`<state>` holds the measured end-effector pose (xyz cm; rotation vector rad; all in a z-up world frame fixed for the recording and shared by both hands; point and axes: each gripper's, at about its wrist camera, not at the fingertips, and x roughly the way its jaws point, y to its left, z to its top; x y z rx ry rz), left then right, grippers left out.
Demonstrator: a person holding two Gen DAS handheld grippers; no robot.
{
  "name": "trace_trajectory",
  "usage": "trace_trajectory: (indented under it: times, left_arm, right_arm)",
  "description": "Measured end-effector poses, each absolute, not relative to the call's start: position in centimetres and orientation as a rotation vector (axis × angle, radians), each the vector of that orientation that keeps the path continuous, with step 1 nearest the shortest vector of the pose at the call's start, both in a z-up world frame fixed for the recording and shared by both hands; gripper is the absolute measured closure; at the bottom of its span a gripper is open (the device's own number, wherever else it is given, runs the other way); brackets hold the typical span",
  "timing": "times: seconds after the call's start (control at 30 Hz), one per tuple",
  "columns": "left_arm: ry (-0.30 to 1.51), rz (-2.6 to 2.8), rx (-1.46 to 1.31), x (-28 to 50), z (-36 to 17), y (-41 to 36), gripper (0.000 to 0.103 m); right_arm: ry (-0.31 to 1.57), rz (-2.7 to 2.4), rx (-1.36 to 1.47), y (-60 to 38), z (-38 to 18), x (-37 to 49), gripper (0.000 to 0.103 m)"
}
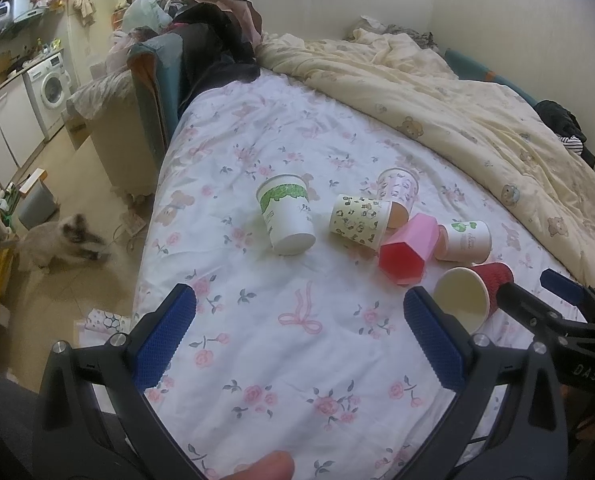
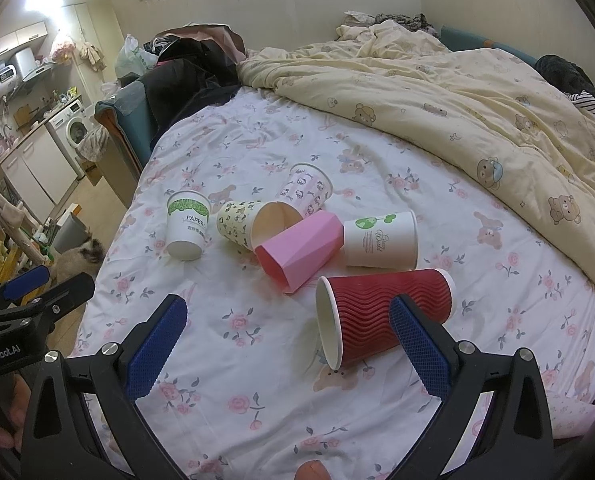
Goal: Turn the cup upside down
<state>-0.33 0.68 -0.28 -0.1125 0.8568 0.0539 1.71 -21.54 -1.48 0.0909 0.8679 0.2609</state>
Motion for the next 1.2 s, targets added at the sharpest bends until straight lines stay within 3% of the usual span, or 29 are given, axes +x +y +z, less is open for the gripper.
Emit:
trace_trajectory:
  times: [1.2]
  left_arm:
    - [0.865, 0.053, -0.123, -0.23, -0.49, 0.85, 0.0]
  right_arm:
    - [0.871, 0.261, 0.089, -21.45, -1.52, 1.74, 0.0]
